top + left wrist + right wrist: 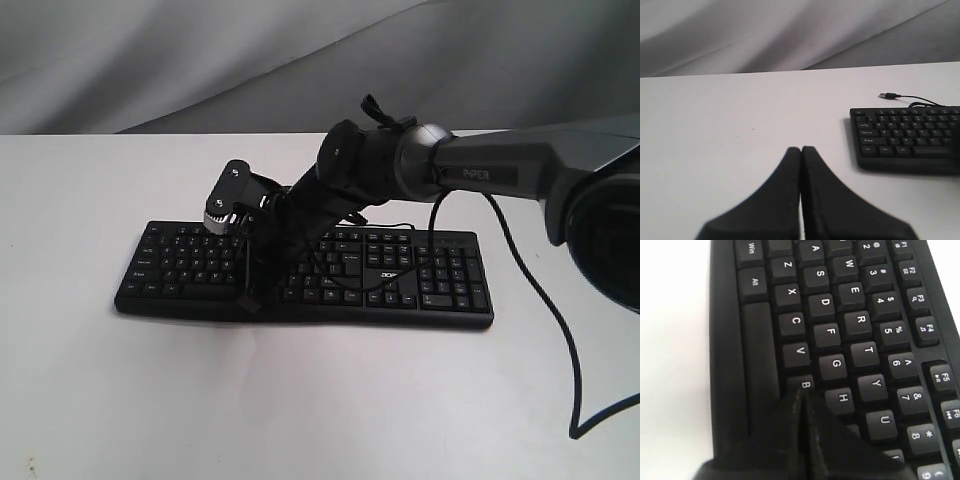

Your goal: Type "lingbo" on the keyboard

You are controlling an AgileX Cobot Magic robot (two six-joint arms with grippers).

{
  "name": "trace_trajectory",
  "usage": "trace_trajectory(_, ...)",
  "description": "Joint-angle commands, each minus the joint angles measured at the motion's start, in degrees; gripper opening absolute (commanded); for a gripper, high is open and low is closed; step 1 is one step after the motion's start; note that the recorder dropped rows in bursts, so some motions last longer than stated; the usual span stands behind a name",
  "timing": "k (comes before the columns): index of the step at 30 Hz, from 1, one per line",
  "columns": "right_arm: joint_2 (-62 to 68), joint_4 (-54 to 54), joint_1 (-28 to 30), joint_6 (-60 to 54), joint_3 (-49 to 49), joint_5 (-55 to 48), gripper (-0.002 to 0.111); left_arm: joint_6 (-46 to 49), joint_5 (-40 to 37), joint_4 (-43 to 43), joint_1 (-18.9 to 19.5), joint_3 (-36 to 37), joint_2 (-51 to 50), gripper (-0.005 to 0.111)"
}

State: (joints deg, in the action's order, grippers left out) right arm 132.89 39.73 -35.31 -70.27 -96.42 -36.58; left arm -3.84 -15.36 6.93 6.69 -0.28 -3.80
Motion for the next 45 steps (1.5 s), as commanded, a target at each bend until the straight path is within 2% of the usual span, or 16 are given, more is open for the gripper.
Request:
trace_trajectory(1,-0.2,-0.3,0.1,0.1,-0.3,0.2,0.0,-0.1,0.3,-0.2,0.0,0.3,-0.2,0.001)
trace_trajectory(15,-0.7,0.7,0.6,-0.4,-0.8,3.2,0.0,-0.1,0.3,-0.2,0.0,0.3,-0.2,0.001)
trace_trajectory(26,5.6,1.6,0.5,1.9,-11.4,-2.9,0.0,-0.1,0.3,-0.2,0.0,0.3,-0.2,0.001)
trace_trajectory(45,7.1,2.7,0.5,1.8,-11.4,-2.7,0.0,-0.1,0.3,-0.2,0.0,0.3,-0.2,0.001)
